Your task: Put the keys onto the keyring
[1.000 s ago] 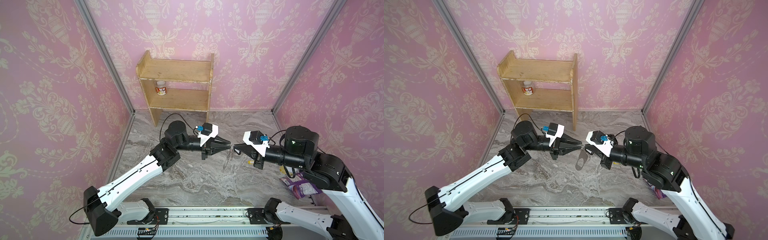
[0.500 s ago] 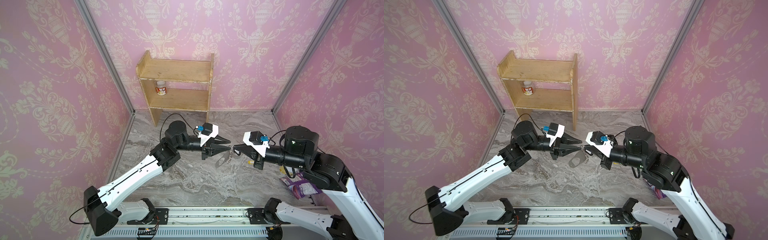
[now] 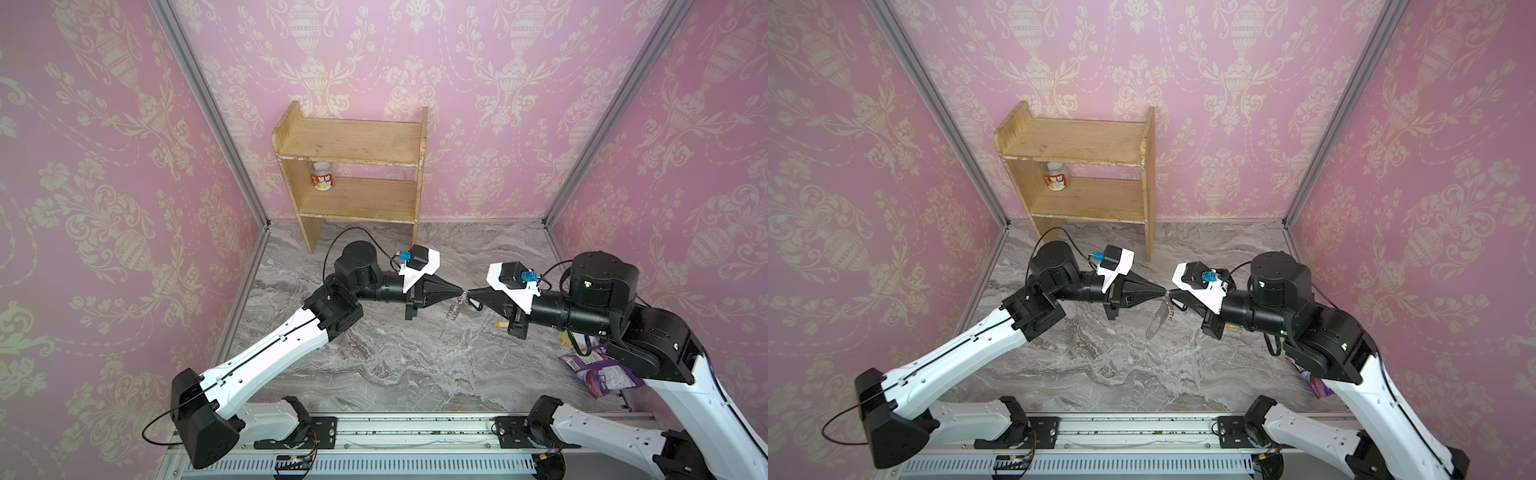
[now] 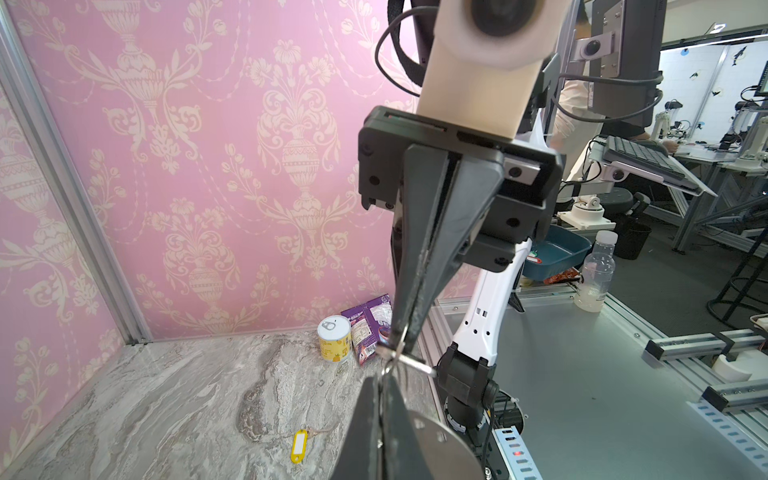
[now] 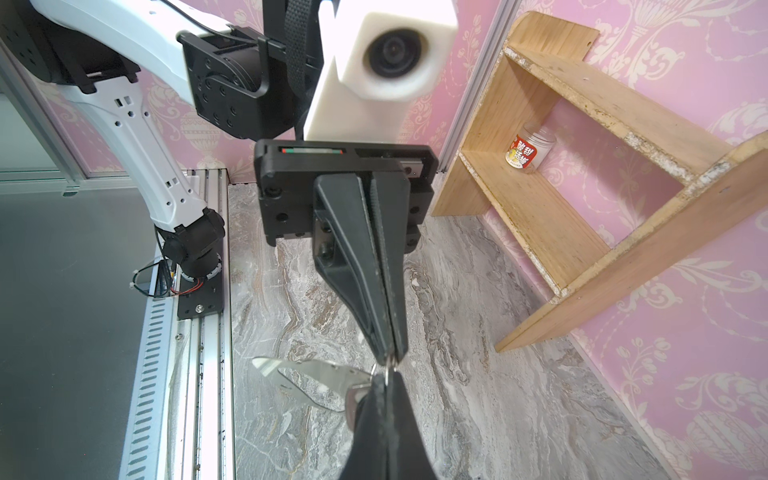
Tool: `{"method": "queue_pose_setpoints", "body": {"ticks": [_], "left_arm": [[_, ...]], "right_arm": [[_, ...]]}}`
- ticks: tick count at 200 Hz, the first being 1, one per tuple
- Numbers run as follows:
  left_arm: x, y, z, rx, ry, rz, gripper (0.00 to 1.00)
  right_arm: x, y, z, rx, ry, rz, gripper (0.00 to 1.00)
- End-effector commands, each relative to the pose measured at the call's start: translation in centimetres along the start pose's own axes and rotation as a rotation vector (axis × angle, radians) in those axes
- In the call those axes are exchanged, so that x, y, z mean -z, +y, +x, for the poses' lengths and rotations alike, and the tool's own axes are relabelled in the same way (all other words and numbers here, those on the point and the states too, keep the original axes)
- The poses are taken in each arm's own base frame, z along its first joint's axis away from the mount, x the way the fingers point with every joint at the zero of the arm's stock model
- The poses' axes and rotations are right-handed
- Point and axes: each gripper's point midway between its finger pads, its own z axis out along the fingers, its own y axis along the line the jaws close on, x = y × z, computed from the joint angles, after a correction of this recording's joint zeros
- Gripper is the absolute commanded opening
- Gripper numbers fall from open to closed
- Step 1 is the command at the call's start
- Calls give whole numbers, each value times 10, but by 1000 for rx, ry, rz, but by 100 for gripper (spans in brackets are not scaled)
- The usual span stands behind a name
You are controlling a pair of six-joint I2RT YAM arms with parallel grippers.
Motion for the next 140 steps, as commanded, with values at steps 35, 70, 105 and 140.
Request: {"method": "queue_pose_setpoints", "body": {"ticks": [35,70,105,140], "left_arm": [[7,1,-19,-59,-60,-49,0],[12,4,-29,-87,-105,-93,0],[14,4,-37,-100,-132,-104,0],[16,4,-47,-109,-174,-112,0]], "right_arm": [[15,-2,-7,15,-30,34,0],[18,-1,4,-19,-14,55,0],[19,-1,11,-36,-6,69,0],[5,4,21,-78,-11,37,0]]}}
